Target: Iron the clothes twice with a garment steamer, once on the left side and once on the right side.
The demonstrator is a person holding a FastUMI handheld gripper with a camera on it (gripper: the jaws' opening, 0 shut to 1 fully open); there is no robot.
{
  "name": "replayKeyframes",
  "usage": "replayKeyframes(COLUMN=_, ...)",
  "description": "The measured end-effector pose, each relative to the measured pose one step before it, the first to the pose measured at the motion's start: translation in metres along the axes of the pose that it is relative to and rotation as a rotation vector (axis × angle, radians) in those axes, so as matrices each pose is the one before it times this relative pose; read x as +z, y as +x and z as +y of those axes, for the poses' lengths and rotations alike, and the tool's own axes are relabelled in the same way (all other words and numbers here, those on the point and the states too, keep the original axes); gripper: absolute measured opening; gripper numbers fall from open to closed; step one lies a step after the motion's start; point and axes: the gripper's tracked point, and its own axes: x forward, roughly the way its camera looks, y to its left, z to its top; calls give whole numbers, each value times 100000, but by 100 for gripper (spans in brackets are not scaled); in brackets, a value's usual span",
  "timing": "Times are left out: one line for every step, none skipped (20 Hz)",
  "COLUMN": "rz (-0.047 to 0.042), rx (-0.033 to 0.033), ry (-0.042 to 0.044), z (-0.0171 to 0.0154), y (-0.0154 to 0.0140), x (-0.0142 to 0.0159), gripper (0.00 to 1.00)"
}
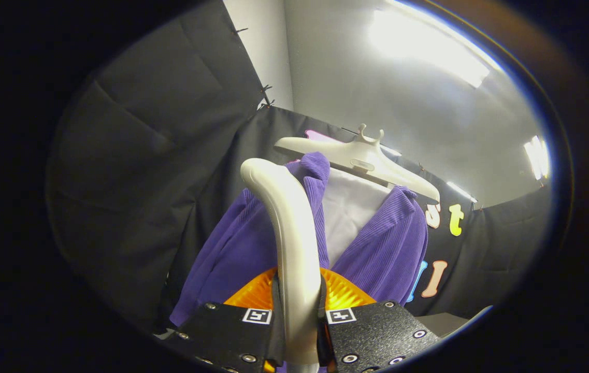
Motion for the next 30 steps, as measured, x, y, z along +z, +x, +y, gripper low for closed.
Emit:
replayKeyframes(rz=1494, rx=896, ry=650, z=360, y=-74, x=-886, gripper=24)
replayKeyframes(rz=1333, rx=408, ry=294, z=178, y=-149, x=-717, gripper=24)
replayKeyframes(rz=1134, rx=64, ry=-102, z=2, y=-67, x=-804, gripper=24)
replayKeyframes(rz=35, rx=22, ry=-126, z=134, y=-252, x=-375, gripper=24)
replayKeyframes(rz=1156, rx=770, ry=-214, z=271, y=-133, x=-797, gripper=24)
replayKeyframes(rz=927, rx=490, ry=-287, z=164, y=-174, x=-565, gripper=24)
replayKeyframes(rz=838, rx=623, ry=-203, z=288, y=-288, x=-699, gripper=24)
replayKeyframes(rz=973, rx=859, ry=30, z=318, y=-240, x=-689, gripper=24)
replayKeyframes(rz=1443, rx=514, ry=-244, z=326, y=-320, x=-904, gripper=24)
replayKeyframes(rz=690, rx=-88, ry=-895, z=185, y=-467, x=-741, gripper=24)
replayKeyframes(rz=1028, rx=545, ry=-823, z=318, y=-316, x=-822, gripper=24)
replayKeyframes(rz=2691, rx=1413, ry=-50, z=324, y=-7, x=-1238, gripper=24)
replayKeyframes(rz=1209, rx=1356, ry=184, z=510, y=-256, x=-1071, gripper=24)
replayKeyframes(rz=946, rx=852, ry=150, z=345, y=-215, x=-704, gripper=24)
replayKeyframes(rz=1698, rx=901, ry=446, z=314, y=-330, x=-918, gripper=24)
replayKeyframes(rz=1249, rx=617, ry=-132, z=284, y=-350, x=-742, gripper=24)
replayKeyframes(rz=878, rx=365, ry=-578, z=259, y=-210, x=-614, gripper=24)
replayKeyframes(rz=1094, rx=482, ry=-388, z=282, y=-152, x=-701, gripper=24)
replayKeyframes(rz=1070, rx=701, ry=316, z=254, y=-251, x=-704, gripper=24)
replayKeyframes(rz=1491, rx=488, ry=479, z=269, y=3, x=-714, gripper=24)
replayKeyframes(rz=1617, rx=146, ry=398, z=147, y=-200, x=-863, gripper=24)
replayKeyframes(rz=1372, rx=185, ry=169, z=188, y=-352, x=-1030, gripper=24)
replayKeyframes(rz=1565, rx=375, ry=-139, z=110, y=-266, x=-959, gripper=24)
replayKeyframes(rz=1559, rx=453, ry=-317, z=227, y=-117, x=-829, gripper=24)
replayKeyframes(rz=1091, rx=595, ry=-208, z=217, y=-313, x=-753, gripper=24)
replayKeyframes(rz=998, rx=921, ry=-99, z=317, y=-183, x=-803, gripper=24)
replayKeyframes(rz=1335, rx=449, ry=-368, z=354, y=-96, x=-682, gripper=24)
replayKeyframes(rz=521, rx=76, ry=-388, z=103, y=-47, x=-619, gripper=24)
replayKeyframes(rz=1304, rx=313, ry=-448, z=294, y=-95, x=-815, gripper=24)
replayKeyframes(rz=888, rx=513, ry=-494, z=277, y=90, x=-818, gripper=24)
